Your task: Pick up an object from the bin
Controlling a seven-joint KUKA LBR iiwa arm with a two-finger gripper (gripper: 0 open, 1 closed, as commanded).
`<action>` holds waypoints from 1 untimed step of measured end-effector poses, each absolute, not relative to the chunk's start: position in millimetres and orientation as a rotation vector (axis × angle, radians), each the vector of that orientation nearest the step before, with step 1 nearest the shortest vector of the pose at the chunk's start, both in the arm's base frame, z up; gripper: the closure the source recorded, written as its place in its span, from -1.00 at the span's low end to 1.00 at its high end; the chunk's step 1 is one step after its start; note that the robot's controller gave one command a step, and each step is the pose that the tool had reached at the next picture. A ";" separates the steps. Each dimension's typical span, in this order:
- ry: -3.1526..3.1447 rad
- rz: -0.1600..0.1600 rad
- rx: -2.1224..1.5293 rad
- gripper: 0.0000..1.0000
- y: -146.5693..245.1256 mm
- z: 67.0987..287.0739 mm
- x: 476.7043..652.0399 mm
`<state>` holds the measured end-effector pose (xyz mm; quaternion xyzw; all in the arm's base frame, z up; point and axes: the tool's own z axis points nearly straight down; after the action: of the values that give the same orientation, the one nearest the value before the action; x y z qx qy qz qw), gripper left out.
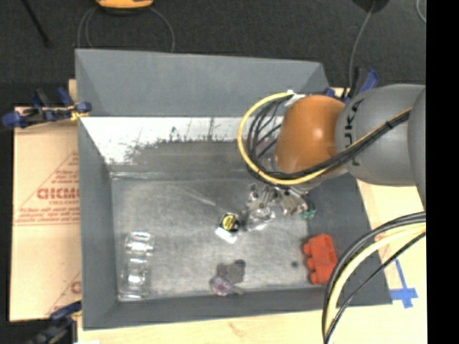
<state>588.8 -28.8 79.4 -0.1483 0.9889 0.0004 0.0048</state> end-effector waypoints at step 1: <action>3.102 0.002 -0.464 -1.00 -29.0 77.6 587.2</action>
Offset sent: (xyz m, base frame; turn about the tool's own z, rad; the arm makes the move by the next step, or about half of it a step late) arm 0.0000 0.0000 0.0000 0.0000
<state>587.2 -29.0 77.6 -0.1481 0.9890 0.0006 0.0026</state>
